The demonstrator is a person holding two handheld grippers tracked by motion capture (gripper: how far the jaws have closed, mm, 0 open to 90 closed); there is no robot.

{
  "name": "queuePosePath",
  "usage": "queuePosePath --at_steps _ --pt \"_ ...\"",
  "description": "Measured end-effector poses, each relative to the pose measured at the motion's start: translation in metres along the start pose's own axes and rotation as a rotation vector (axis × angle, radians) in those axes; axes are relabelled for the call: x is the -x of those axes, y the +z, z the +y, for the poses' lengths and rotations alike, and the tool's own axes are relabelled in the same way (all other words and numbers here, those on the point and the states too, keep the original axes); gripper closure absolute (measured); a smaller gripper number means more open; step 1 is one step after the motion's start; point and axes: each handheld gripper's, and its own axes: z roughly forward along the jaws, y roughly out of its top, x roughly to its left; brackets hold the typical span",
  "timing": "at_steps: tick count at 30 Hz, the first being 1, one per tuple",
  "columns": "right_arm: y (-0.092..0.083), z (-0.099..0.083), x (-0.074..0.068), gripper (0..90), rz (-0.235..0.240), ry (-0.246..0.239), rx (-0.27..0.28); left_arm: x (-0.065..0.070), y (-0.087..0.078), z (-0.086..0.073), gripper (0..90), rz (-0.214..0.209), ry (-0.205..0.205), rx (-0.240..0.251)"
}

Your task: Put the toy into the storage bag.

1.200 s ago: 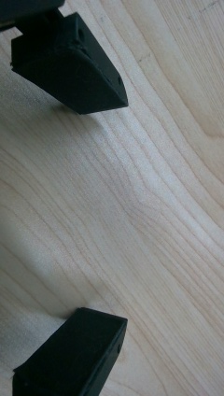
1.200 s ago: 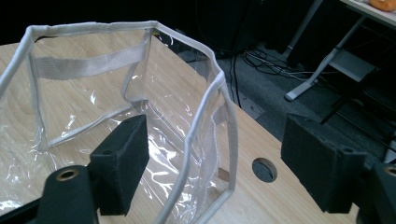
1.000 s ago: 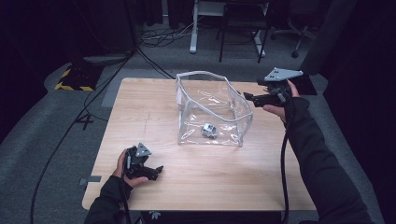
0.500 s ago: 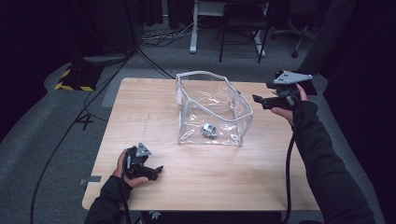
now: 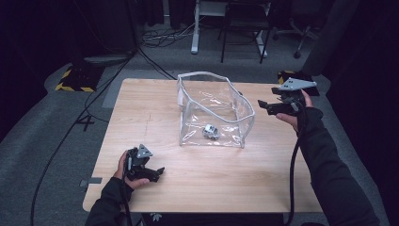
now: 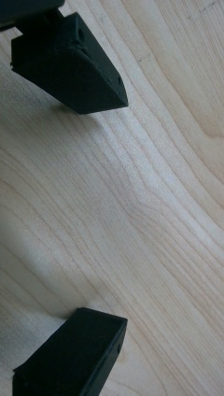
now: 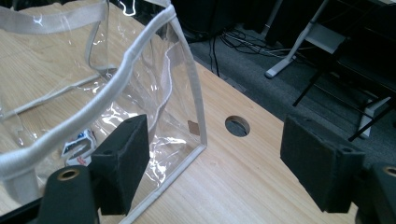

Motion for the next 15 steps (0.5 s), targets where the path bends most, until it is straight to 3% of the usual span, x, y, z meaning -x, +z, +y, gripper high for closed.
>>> queuePosePath --at_steps 15 --pt "0.005 -0.020 -0.007 24.1 0.000 -0.018 -0.048 0.000 0.000 0.000 0.6 0.001 0.002 -0.002"
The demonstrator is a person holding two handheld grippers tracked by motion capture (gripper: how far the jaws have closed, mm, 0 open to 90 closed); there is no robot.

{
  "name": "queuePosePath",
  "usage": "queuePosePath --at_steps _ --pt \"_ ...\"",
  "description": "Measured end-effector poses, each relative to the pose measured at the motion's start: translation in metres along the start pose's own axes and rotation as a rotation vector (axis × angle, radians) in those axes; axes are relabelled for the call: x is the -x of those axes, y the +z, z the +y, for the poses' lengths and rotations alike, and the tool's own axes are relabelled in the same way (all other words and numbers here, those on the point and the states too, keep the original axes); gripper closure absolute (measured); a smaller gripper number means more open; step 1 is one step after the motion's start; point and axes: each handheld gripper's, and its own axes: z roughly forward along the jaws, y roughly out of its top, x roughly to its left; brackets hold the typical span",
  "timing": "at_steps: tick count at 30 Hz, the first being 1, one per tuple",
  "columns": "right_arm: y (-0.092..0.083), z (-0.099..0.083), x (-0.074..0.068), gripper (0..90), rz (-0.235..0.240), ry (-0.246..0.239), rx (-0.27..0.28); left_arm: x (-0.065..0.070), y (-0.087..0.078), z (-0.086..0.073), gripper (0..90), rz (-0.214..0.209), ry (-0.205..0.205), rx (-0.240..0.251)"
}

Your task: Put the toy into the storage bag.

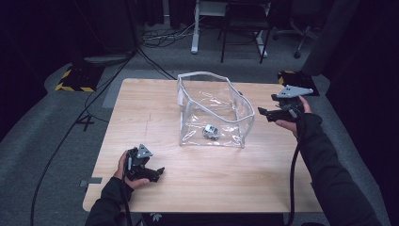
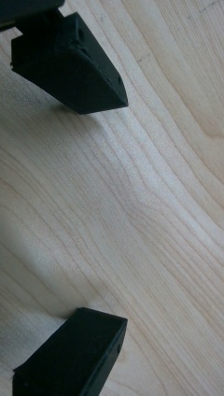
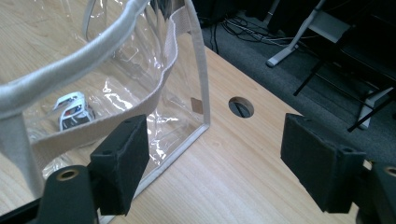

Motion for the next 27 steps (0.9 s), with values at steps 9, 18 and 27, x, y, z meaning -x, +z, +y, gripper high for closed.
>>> queuePosePath --at_steps 9,18,27 --pt "0.003 -0.014 -0.003 24.2 -0.001 -0.007 -0.031 0.000 0.000 0.000 0.6 -0.001 0.000 0.000" --pt "0.004 -0.029 -0.007 24.2 0.007 -0.016 -0.061 0.000 0.000 0.000 0.5 -0.002 0.000 0.003" --pt "0.002 -0.042 -0.010 24.2 0.021 -0.007 -0.055 0.000 0.000 0.000 0.6 -0.002 -0.001 0.003"
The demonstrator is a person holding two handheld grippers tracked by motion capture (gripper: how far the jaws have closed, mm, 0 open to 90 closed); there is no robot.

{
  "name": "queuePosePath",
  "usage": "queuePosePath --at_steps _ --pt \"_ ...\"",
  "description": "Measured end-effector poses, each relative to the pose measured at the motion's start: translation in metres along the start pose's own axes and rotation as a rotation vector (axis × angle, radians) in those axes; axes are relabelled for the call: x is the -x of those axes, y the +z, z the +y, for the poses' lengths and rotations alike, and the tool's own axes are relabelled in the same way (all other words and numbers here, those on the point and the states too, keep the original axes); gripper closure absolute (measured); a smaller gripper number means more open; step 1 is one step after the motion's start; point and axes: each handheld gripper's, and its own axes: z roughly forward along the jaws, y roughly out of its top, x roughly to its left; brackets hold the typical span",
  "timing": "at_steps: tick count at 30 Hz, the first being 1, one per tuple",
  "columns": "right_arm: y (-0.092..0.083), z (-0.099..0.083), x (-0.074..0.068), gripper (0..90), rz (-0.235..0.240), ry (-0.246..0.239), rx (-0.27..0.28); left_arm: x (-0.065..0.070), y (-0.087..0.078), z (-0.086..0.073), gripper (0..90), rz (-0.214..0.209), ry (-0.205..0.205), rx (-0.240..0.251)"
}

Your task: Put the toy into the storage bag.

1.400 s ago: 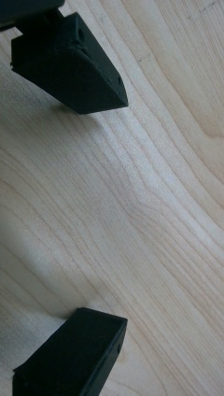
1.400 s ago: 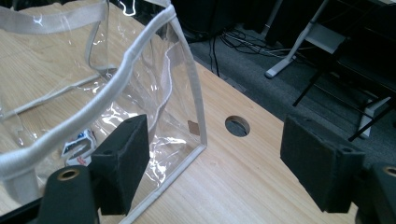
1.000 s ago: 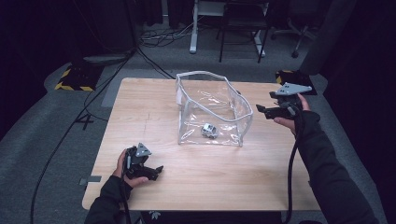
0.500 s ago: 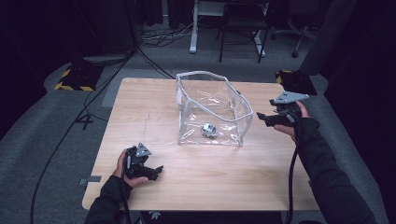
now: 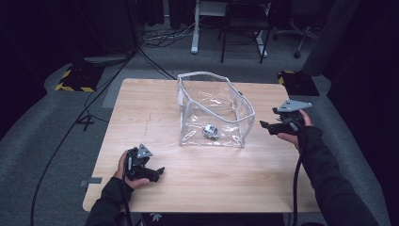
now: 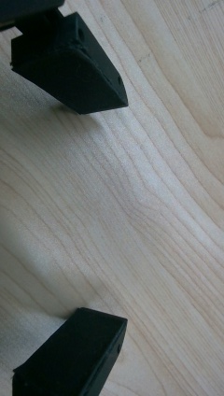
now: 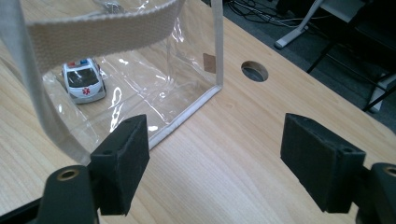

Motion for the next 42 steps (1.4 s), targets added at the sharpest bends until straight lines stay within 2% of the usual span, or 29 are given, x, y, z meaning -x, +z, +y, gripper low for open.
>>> queuePosePath --at_steps 2,6,14,22,23,24,25,31,36,42 --pt "0.001 -0.004 0.000 24.2 0.015 0.016 -0.001 0.000 0.000 0.000 0.6 -0.001 0.000 0.000" --pt "0.002 -0.010 -0.003 24.2 0.011 0.020 -0.013 0.000 0.000 0.000 0.6 -0.002 -0.001 0.000" --pt "0.002 -0.025 -0.009 23.8 0.007 -0.002 -0.030 0.000 0.000 0.000 0.6 0.000 0.000 0.000" --pt "0.002 -0.037 -0.012 23.5 0.003 -0.004 -0.044 0.000 0.000 0.000 0.6 -0.005 -0.001 0.000" --pt "0.001 -0.038 -0.013 23.5 0.002 0.008 -0.046 0.000 0.000 0.000 0.6 0.000 0.000 0.000" --pt "0.001 -0.039 -0.013 23.5 0.001 -0.007 -0.046 0.000 0.000 0.000 0.6 -0.002 0.000 0.000" --pt "0.001 -0.040 -0.014 23.5 0.006 0.005 -0.049 0.000 0.000 0.000 0.6 -0.001 -0.001 0.000" --pt "0.001 -0.049 -0.017 23.5 -0.003 -0.008 -0.062 0.000 0.000 0.000 0.6 -0.003 -0.001 0.000" --pt "-0.002 -0.057 -0.022 23.3 0.012 0.010 -0.071 0.000 0.000 0.000 0.6 -0.002 -0.002 0.000" --pt "-0.001 -0.069 -0.029 22.7 0.023 -0.015 -0.093 0.000 0.000 0.000 0.6 -0.003 0.000 0.001"
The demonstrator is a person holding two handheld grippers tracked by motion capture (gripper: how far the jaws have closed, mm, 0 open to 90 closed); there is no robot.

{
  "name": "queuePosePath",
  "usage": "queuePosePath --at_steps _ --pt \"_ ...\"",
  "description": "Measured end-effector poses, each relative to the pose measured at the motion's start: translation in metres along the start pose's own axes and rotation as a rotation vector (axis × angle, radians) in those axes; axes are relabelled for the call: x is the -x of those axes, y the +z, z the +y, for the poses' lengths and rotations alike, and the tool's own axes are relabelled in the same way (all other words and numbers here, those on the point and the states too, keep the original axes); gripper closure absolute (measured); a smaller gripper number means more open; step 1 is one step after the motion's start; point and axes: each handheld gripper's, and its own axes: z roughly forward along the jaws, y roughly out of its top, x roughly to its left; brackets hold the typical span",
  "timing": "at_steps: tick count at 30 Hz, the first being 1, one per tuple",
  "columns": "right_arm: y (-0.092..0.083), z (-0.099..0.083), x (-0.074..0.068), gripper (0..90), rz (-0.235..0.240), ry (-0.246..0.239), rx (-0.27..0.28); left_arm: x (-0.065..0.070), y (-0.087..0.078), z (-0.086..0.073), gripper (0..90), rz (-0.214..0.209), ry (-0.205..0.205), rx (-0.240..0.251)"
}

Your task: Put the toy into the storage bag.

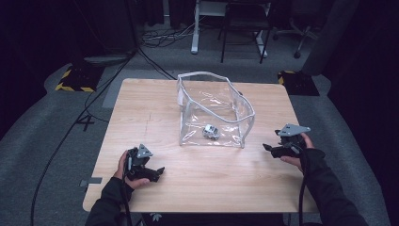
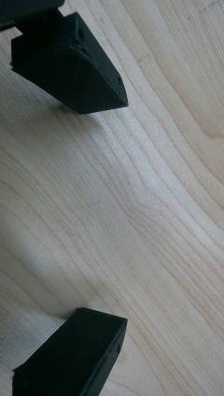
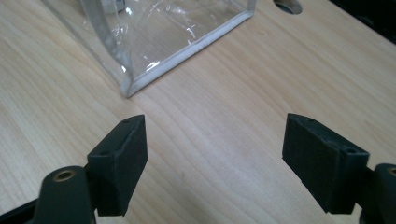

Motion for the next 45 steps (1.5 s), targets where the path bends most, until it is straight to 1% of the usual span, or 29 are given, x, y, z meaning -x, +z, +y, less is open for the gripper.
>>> queuePosePath --at_steps 2,3,4,8,9,11,12,13,16,17,18,19,21,22,24,26,27,29,30,32,35,36,37,42,43,44,45 --pt "0.001 -0.004 -0.002 22.6 0.007 -0.007 -0.001 0.000 0.000 0.000 0.6 0.002 -0.001 -0.001" --pt "0.002 -0.006 -0.004 22.6 0.009 0.008 -0.005 0.000 0.000 0.000 0.6 0.001 -0.001 -0.001" --pt "0.002 -0.008 -0.004 22.6 0.014 -0.008 -0.014 0.000 0.000 0.000 0.6 0.001 -0.002 0.000" --pt "0.003 -0.014 -0.006 22.5 0.017 -0.001 -0.016 0.000 0.000 0.000 0.6 0.000 -0.001 0.000" --pt "0.003 -0.016 -0.008 22.3 0.023 0.012 -0.010 0.000 0.000 0.000 0.6 0.002 -0.001 -0.001" --pt "0.003 -0.018 -0.009 22.1 0.022 -0.001 -0.022 0.000 0.000 0.000 0.6 0.003 0.000 -0.001" --pt "0.003 -0.020 -0.011 21.7 0.019 0.008 -0.026 0.000 0.000 0.000 0.6 0.000 0.000 0.000" --pt "0.003 -0.022 -0.011 21.7 0.023 -0.001 -0.022 0.000 0.000 0.000 0.6 0.004 -0.002 -0.002" --pt "0.003 -0.027 -0.014 21.7 0.026 0.017 -0.021 0.000 0.000 0.000 0.6 0.003 0.000 -0.001" --pt "0.003 -0.029 -0.014 21.7 0.030 0.002 -0.027 0.000 0.000 0.000 0.6 0.003 -0.001 -0.001" --pt "0.003 -0.030 -0.015 21.7 0.024 0.003 -0.029 0.000 0.000 0.000 0.6 0.003 0.000 -0.001" --pt "0.003 -0.032 -0.015 21.6 0.031 0.006 -0.030 0.000 0.000 0.000 0.6 0.004 -0.003 -0.002" --pt "0.002 -0.035 -0.017 21.7 0.027 0.016 -0.020 0.000 0.000 0.000 0.6 0.003 0.000 -0.001" --pt "0.002 -0.037 -0.018 21.7 0.025 0.009 -0.013 0.000 0.000 0.000 0.6 0.004 0.000 -0.001" --pt "0.001 -0.041 -0.020 21.6 0.017 0.000 -0.020 0.000 0.000 0.000 0.6 0.004 -0.001 -0.001" --pt "0.001 -0.044 -0.021 21.6 0.024 0.008 -0.020 0.000 0.000 0.000 0.6 0.004 -0.002 -0.002" --pt "0.000 -0.045 -0.021 21.6 0.018 -0.005 -0.027 0.000 0.000 0.000 0.6 0.003 -0.001 -0.001" --pt "0.000 -0.048 -0.023 21.6 0.022 0.030 -0.028 0.000 0.000 0.000 0.6 0.004 -0.002 -0.001" --pt "0.000 -0.050 -0.022 21.6 0.018 0.021 -0.025 0.000 0.000 0.000 0.6 0.003 0.000 -0.001" --pt "-0.001 -0.053 -0.022 21.6 0.021 0.040 -0.025 0.000 0.000 0.000 0.6 0.003 -0.001 -0.001" --pt "-0.002 -0.058 -0.022 21.1 0.022 0.037 -0.030 0.000 0.000 0.000 0.6 0.004 -0.001 -0.001" --pt "-0.003 -0.061 -0.022 20.4 0.025 0.046 -0.039 0.000 0.000 0.000 0.6 0.004 -0.002 -0.002" --pt "-0.003 -0.062 -0.022 20.0 0.034 0.053 -0.036 0.000 0.000 0.000 0.6 0.003 0.000 -0.001" --pt "-0.008 -0.074 -0.023 19.4 0.039 0.068 -0.036 0.000 0.000 0.000 0.6 0.003 0.000 -0.001" --pt "-0.008 -0.075 -0.023 19.6 0.035 0.078 -0.031 0.000 0.000 0.000 0.6 0.001 0.000 -0.001" --pt "-0.009 -0.077 -0.022 19.6 0.032 0.075 -0.031 0.000 0.000 0.000 0.6 0.003 -0.001 0.000" --pt "-0.011 -0.078 -0.022 20.0 0.024 0.084 -0.031 0.000 0.000 0.000 0.6 0.003 0.000 -0.001"
